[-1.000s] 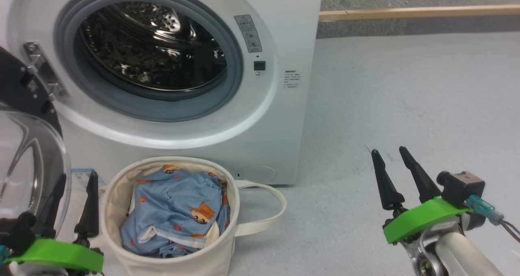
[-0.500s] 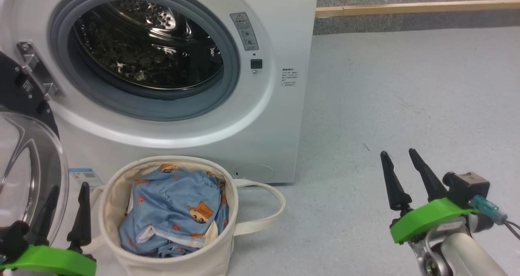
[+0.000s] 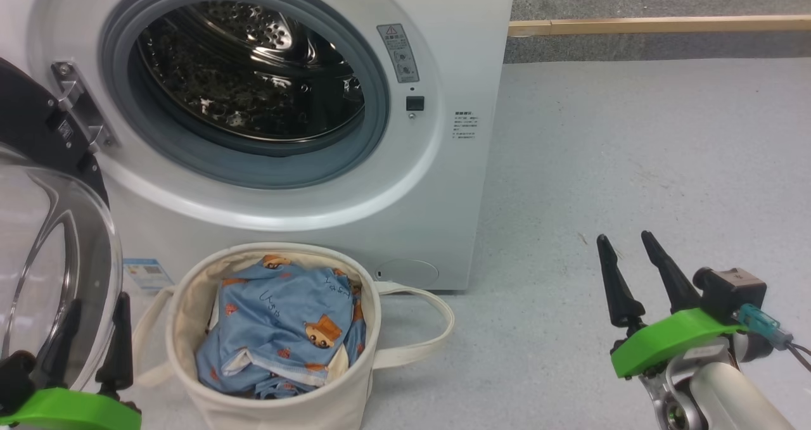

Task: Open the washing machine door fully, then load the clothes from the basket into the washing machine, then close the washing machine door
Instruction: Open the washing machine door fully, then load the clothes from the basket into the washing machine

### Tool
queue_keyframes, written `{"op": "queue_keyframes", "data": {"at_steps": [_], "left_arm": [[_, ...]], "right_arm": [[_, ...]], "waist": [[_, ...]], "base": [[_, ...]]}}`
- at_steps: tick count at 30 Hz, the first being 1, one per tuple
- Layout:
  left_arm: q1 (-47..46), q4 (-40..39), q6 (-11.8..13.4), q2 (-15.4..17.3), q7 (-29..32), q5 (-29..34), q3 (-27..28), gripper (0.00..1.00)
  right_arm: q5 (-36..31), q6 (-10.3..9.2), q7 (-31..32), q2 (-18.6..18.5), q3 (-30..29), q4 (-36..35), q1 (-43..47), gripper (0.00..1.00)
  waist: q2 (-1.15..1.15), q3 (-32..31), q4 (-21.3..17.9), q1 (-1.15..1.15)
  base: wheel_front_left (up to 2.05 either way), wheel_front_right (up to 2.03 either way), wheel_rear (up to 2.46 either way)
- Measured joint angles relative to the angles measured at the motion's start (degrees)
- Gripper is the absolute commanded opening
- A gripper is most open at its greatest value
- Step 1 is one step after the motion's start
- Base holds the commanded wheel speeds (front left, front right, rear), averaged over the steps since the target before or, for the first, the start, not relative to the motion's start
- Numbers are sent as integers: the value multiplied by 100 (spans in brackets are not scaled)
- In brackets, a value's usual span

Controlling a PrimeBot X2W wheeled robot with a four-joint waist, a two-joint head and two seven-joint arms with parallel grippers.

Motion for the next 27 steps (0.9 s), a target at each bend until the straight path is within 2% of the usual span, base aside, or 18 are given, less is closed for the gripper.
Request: {"op": "queue_keyframes", "data": {"at_steps": [10, 27], "left_arm": [[-4, 56, -33, 9, -1, 54, 25, 100], [-12, 77, -52, 2, -3, 102, 89, 100]], "right_arm": [[1, -1, 0, 4, -13, -2, 0, 100], [1, 0, 0, 7, -13, -9, 0, 100]], "waist": [[0, 23, 70, 0], [0, 17, 214, 1]], "base": [[14, -16, 3], [56, -68, 11]]}}
